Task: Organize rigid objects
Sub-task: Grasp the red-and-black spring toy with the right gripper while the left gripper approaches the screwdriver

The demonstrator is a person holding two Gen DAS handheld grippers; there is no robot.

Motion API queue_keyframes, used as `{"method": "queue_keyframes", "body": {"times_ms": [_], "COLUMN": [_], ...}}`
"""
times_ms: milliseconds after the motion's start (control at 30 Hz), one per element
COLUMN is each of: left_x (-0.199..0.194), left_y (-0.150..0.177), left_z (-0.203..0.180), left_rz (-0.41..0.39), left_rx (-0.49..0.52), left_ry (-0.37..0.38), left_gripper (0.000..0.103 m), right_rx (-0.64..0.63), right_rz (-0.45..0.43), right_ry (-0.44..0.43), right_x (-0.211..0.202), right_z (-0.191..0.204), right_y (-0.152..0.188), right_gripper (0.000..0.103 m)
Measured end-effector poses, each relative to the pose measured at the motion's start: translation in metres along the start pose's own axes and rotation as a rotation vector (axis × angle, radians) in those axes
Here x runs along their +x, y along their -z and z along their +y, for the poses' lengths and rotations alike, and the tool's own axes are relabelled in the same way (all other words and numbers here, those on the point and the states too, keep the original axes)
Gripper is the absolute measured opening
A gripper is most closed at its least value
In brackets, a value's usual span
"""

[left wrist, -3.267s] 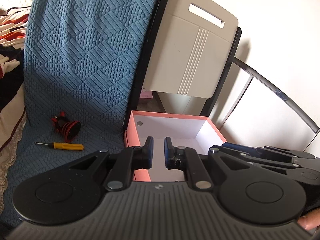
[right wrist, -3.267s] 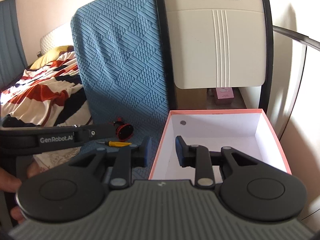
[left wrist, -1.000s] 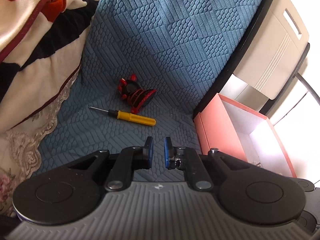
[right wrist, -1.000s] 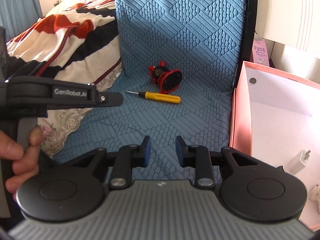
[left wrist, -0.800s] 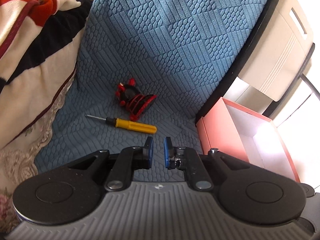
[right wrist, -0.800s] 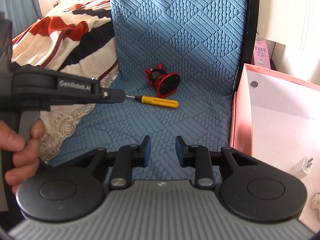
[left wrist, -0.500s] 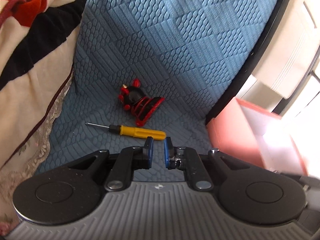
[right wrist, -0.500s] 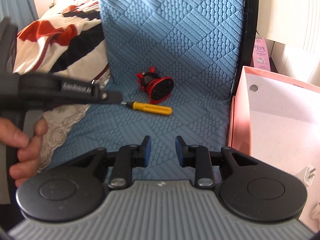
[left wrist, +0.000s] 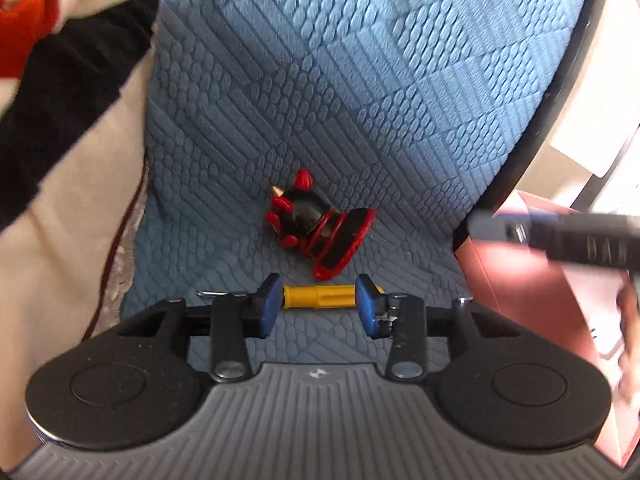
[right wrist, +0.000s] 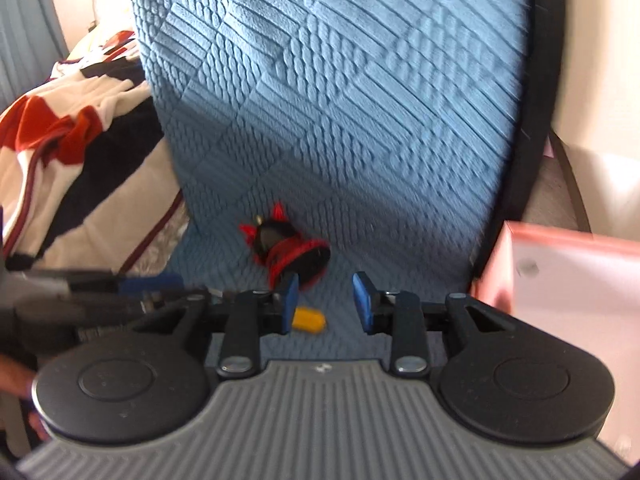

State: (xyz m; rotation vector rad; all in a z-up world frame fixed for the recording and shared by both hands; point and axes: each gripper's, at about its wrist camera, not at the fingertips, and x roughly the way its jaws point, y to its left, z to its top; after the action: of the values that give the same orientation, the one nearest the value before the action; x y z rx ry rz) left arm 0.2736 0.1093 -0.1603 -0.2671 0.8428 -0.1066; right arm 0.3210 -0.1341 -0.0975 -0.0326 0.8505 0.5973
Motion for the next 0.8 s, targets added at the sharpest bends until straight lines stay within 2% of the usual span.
{"method": "queue_keyframes", "body": {"times_ms": [100, 233, 333, 400, 633, 800], "left_x": [0.019, 0.043, 0.056, 0.063, 0.066, 0.064], "left_y": [-0.002, -0.004, -0.008, -0.009, -0.012, -0.011], "left_z": [-0.001, 0.004, 0.013, 0.021, 0.039, 0.04], "left_rz": [0.035, 0.091, 0.12, 0.135, 0.117, 0.117], "left_rx": [0.049, 0.077, 0.088, 0.072, 0.046, 0.056], "left_ry": [0.047, 0.112, 0.103, 0.112, 0.193, 0.205], "left_gripper": [0.046, 0.046, 0.046, 0.046, 0.046, 0.046], "right_rx": [-0.02, -0.024, -0.039, -0.038, -0.018, -0.086], "right_rz": [0.03, 0.104, 0.168, 0.193, 0.321, 0.376], "right_ry": [-0.012, -0.049, -0.08, -0.08, -0.139, -0.109], "right_x": [0.023, 0.055, 0.079, 0.09, 0.13, 0.148], "right_z": [0.0, 0.001, 0.004, 0.008, 0.015, 0.025], "right_y": [-0.023, -0.046, -0.058, -0.064, -0.077, -0.077], "right_gripper": [0.045, 0.048, 0.054, 0.054, 0.057, 0.064]}}
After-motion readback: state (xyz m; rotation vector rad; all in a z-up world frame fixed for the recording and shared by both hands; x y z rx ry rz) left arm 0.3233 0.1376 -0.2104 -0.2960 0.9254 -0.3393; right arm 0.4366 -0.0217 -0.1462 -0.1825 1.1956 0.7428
